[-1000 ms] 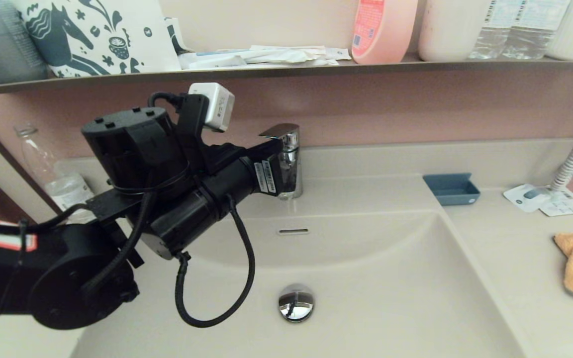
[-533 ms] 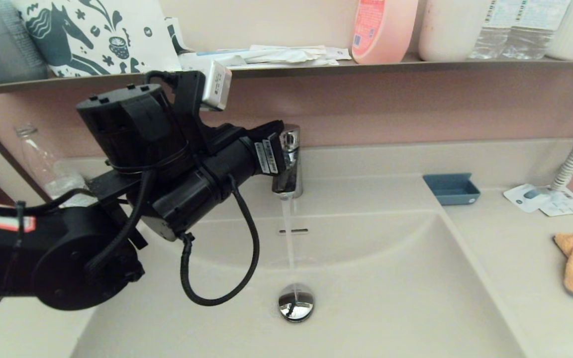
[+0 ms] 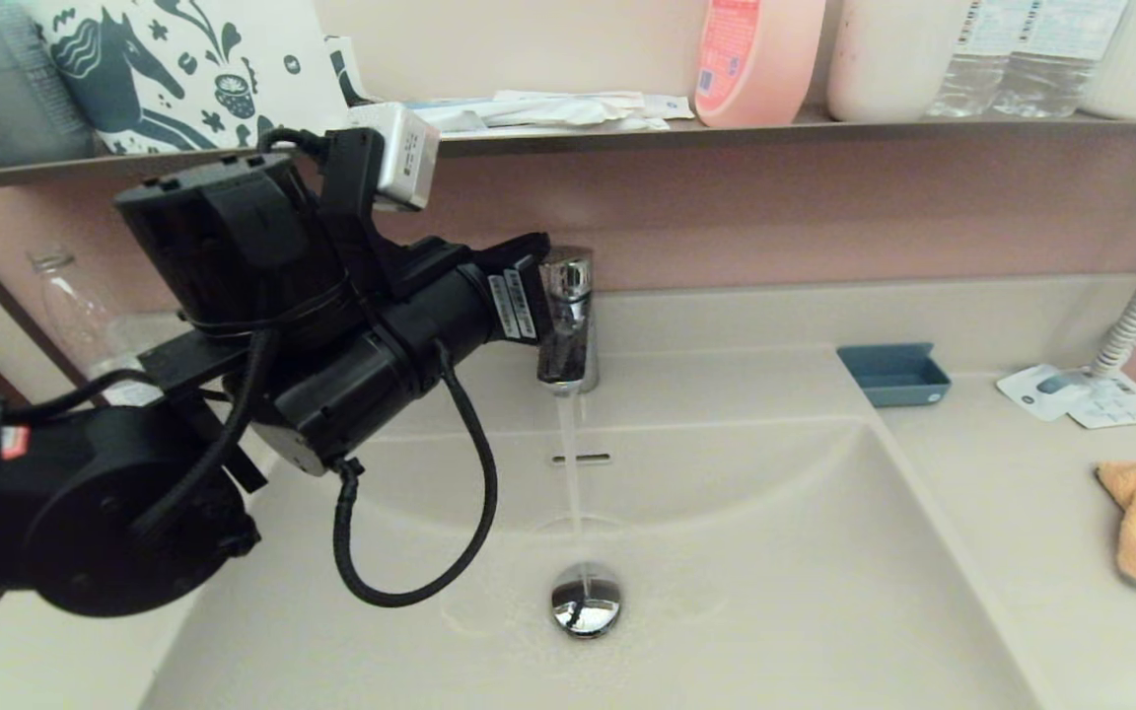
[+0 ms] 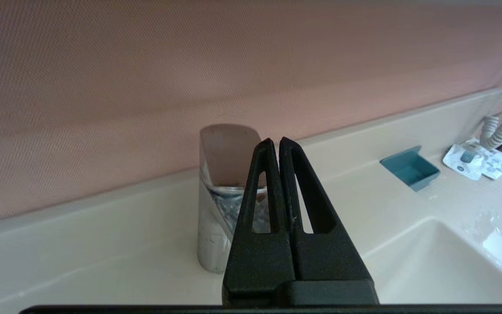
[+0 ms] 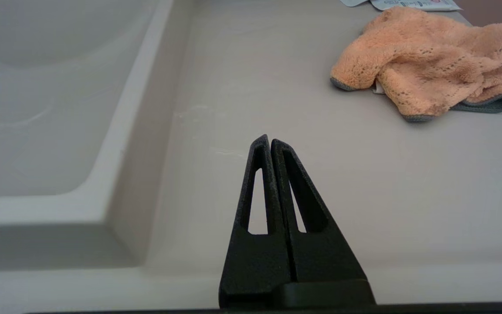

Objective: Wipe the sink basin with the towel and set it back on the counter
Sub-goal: Turn on the faucet, then turn off the faucet

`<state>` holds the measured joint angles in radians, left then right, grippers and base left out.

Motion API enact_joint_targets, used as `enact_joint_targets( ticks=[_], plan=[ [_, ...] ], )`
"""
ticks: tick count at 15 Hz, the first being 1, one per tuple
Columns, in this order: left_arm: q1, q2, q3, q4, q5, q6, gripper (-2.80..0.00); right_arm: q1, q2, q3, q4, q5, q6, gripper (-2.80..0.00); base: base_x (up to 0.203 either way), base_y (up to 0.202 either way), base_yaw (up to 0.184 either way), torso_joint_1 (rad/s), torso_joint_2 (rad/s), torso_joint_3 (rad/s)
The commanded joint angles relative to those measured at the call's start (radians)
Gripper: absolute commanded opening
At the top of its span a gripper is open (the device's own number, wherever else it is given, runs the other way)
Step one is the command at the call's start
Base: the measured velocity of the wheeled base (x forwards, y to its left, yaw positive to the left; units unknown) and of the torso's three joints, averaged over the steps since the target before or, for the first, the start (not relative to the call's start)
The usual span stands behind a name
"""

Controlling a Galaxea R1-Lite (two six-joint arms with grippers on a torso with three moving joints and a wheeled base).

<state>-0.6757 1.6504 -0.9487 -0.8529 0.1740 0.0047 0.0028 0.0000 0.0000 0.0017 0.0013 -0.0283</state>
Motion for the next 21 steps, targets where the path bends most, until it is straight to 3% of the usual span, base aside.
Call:
enact_joint_targets(
  ticks=[1,21],
  plan=[
    [0.001,-0.006,-0.017,-0.001,0.001,0.0,-2.8,0.0,0.0,0.0,0.0,0.0,-0.001,-2.8,0.0,0.0,0.0,0.0,0.0,0.0],
    [0.026,-0.02,0.044,0.011,-0.018,0.001,-2.8,0.0,0.0,0.0,0.0,0.0,-0.001,-2.8,0.0,0.0,0.0,0.0,0.0,0.0]
  ],
)
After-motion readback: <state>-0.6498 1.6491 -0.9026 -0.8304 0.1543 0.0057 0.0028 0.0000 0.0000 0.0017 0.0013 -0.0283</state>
